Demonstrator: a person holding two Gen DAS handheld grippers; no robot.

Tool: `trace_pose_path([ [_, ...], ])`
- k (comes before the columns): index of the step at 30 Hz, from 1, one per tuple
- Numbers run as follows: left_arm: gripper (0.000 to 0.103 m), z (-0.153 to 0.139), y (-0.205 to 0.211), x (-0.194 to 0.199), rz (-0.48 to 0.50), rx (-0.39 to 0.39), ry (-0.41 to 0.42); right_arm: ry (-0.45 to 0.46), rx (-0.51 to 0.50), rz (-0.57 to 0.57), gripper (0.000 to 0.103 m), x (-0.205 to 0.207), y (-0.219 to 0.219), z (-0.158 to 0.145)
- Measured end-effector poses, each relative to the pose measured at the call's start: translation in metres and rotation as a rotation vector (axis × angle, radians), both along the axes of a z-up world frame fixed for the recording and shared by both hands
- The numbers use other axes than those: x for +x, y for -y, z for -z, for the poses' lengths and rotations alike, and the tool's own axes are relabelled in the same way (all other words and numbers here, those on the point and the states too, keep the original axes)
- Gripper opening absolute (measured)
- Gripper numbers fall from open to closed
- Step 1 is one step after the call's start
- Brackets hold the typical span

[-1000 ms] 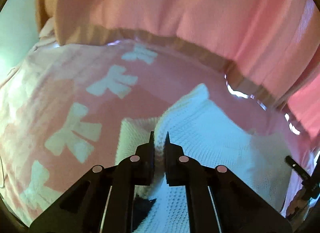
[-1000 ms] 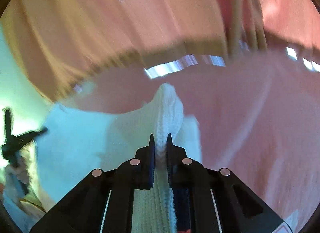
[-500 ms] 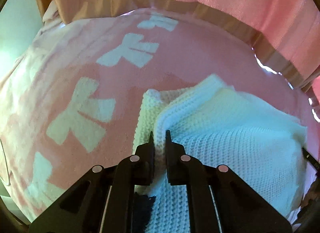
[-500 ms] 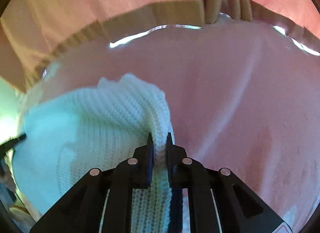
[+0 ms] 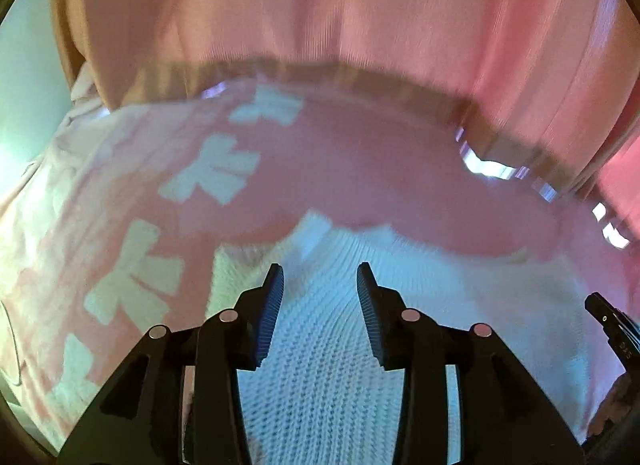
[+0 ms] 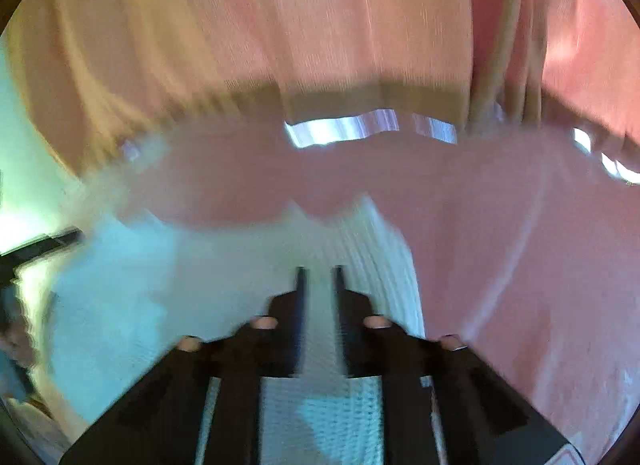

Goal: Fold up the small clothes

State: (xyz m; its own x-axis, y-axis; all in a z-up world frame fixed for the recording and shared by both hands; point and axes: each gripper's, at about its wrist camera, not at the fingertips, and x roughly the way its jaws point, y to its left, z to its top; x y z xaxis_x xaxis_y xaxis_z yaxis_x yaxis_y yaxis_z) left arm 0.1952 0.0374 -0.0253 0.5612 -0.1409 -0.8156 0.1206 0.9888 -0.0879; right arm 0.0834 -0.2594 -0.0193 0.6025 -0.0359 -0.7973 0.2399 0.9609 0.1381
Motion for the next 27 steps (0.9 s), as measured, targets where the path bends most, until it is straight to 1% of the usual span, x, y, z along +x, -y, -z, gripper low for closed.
trace_pose_path([
  [1,0.037,0.009,0.002,0.003,-0.008,0.024,-0.030,-0.089,-0.014,0.018,0.004,0.007,0.006,0.020],
  [2,0.037,0.021,0.006,0.007,-0.010,0.046,-0.072,-0.080,0.018,0.029,0.002,0.005,0.013,0.024],
  [3,0.037,0.027,0.008,0.008,-0.013,0.060,-0.089,-0.073,0.029,0.036,0.001,0.004,0.013,0.020],
  [4,0.037,0.031,0.010,0.007,-0.024,0.082,-0.087,-0.056,0.032,0.043,0.002,0.000,0.013,0.009],
  [5,0.037,0.029,0.013,0.005,-0.025,0.096,-0.072,-0.005,0.039,0.041,0.003,-0.009,0.011,-0.005],
  [6,0.037,0.025,0.016,0.001,-0.018,0.112,-0.052,0.022,0.048,0.030,0.003,-0.013,0.010,-0.012],
  [7,0.045,0.022,0.017,-0.002,-0.010,0.110,-0.035,0.055,0.053,0.006,0.003,-0.019,0.006,-0.018],
  [8,0.051,0.021,0.018,-0.005,-0.010,0.121,-0.015,0.044,0.034,-0.003,0.003,-0.018,0.004,-0.015],
  [9,0.059,0.022,0.019,-0.006,-0.014,0.138,-0.010,-0.007,0.003,-0.005,0.004,-0.014,0.002,-0.006],
  [10,0.060,0.026,0.021,-0.007,-0.012,0.173,-0.013,-0.111,-0.032,0.004,0.003,-0.007,0.002,0.014],
  [11,0.060,0.029,0.022,-0.007,-0.004,0.189,-0.020,-0.104,-0.017,0.009,0.002,-0.010,0.004,0.016],
  [12,0.059,0.028,0.021,-0.011,0.001,0.190,-0.017,-0.079,-0.004,0.019,0.005,-0.013,0.005,0.011],
  [13,0.059,0.022,0.020,-0.017,0.007,0.174,-0.002,-0.053,0.005,0.008,0.006,-0.018,0.001,0.000],
  [15,0.060,0.009,0.021,-0.030,0.030,0.137,0.033,0.037,0.050,-0.063,0.006,-0.033,-0.017,-0.024],
  [16,0.060,0.002,0.022,-0.040,0.051,0.115,0.060,0.057,0.076,-0.106,0.006,-0.041,-0.032,-0.031],
  [17,0.060,-0.002,0.025,-0.050,0.072,0.102,0.073,0.061,0.095,-0.141,0.006,-0.042,-0.043,-0.034],
  [19,0.061,-0.001,0.031,-0.065,0.123,0.085,0.077,0.048,0.136,-0.228,0.006,-0.046,-0.076,-0.033],
  [20,0.062,0.002,0.034,-0.068,0.137,0.094,0.069,0.032,0.144,-0.270,0.006,-0.048,-0.091,-0.028],
  [21,0.062,0.008,0.036,-0.072,0.153,0.109,0.056,0.009,0.122,-0.300,0.006,-0.048,-0.105,-0.023],
  [22,0.062,0.017,0.037,-0.074,0.165,0.144,0.032,-0.024,0.057,-0.319,0.006,-0.049,-0.116,-0.014],
  [23,0.062,0.025,0.035,-0.075,0.167,0.174,0.015,-0.055,-0.005,-0.320,0.003,-0.051,-0.117,-0.006],
  [24,0.064,0.032,0.031,-0.074,0.163,0.197,0.001,-0.064,-0.031,-0.314,0.001,-0.052,-0.114,-0.003],
  [25,0.064,0.036,0.022,-0.075,0.163,0.188,-0.005,-0.066,-0.037,-0.300,0.001,-0.056,-0.103,-0.003],
  [26,0.064,0.036,0.015,-0.076,0.173,0.162,-0.005,-0.073,-0.039,-0.265,0.000,-0.060,-0.090,-0.006],
  [27,0.064,0.034,0.006,-0.078,0.176,0.162,0.007,-0.078,-0.052,-0.214,0.000,-0.064,-0.074,-0.009],
])
